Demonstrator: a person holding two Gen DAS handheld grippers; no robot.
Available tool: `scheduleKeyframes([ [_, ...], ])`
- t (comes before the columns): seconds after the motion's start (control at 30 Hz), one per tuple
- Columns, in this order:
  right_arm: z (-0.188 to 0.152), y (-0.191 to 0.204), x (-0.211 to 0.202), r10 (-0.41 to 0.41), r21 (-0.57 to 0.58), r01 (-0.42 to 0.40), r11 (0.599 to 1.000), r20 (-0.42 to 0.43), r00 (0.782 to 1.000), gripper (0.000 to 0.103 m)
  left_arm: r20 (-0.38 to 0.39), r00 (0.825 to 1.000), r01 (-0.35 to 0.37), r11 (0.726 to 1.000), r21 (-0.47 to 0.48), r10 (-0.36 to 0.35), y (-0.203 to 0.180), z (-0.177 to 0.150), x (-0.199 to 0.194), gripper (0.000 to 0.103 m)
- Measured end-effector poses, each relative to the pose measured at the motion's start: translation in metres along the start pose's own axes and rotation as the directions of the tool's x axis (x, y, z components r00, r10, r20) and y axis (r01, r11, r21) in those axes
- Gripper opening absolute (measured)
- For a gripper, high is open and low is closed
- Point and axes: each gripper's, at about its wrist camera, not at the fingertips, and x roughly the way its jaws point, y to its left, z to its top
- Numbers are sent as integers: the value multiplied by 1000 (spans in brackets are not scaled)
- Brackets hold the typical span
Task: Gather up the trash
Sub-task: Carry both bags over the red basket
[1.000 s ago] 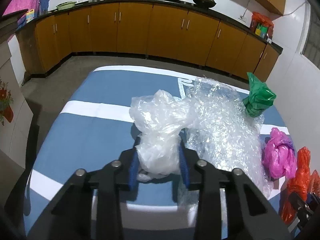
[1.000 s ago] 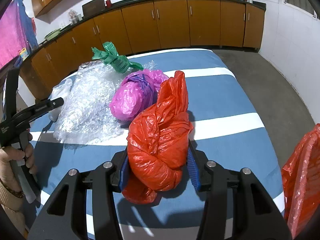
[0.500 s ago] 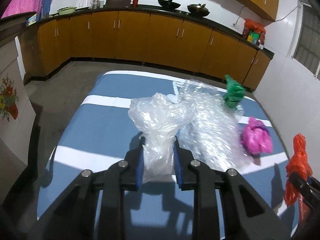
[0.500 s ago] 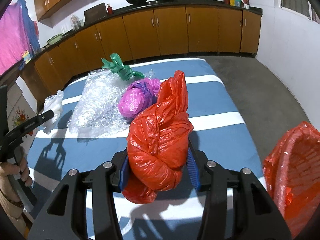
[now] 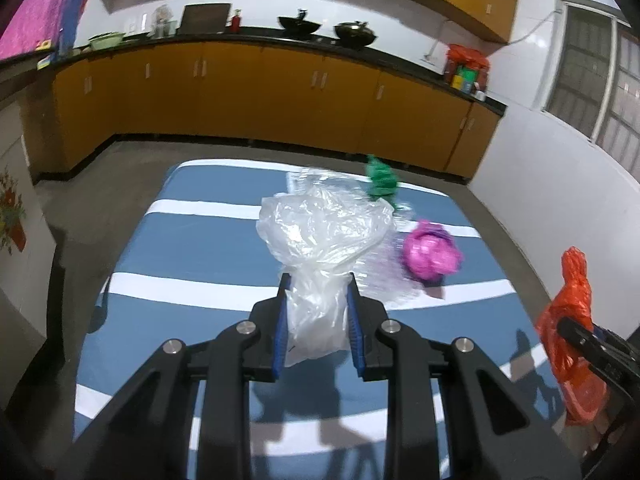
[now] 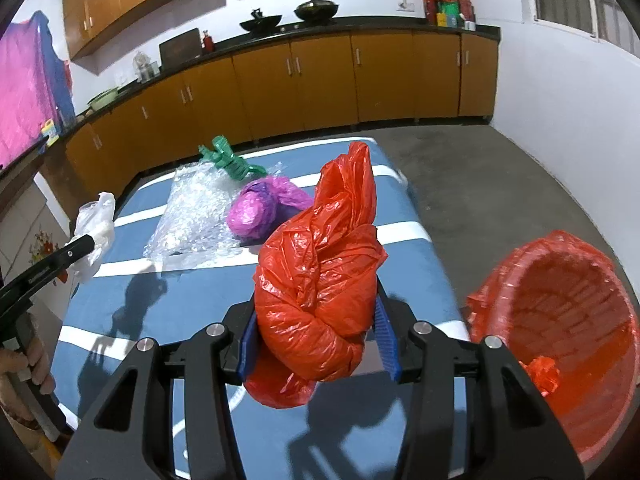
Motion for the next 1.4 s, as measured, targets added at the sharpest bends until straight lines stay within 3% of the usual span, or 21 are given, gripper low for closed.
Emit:
scheduleKeyframes([
  [0.27,-9,-32,-30,-55,45,54,998,33,998,49,-4,994,109,992,63,-109,-55,-9,-19,26],
  [0.63,-24,-87,-69,-140,131,130,983,66,988,49,-44,967,256,952,168,-252,-141,-28,-29,26],
  [1.0,-45,-140,-98,-227,225,207,952,67,972,49,-121,917,399,889,226,-380,-216,-49,-27,26],
  [1.4,-62,-182,-118,-314,293,285,913,57,948,49,-204,861,507,822,260,-466,-283,-71,-15,26],
])
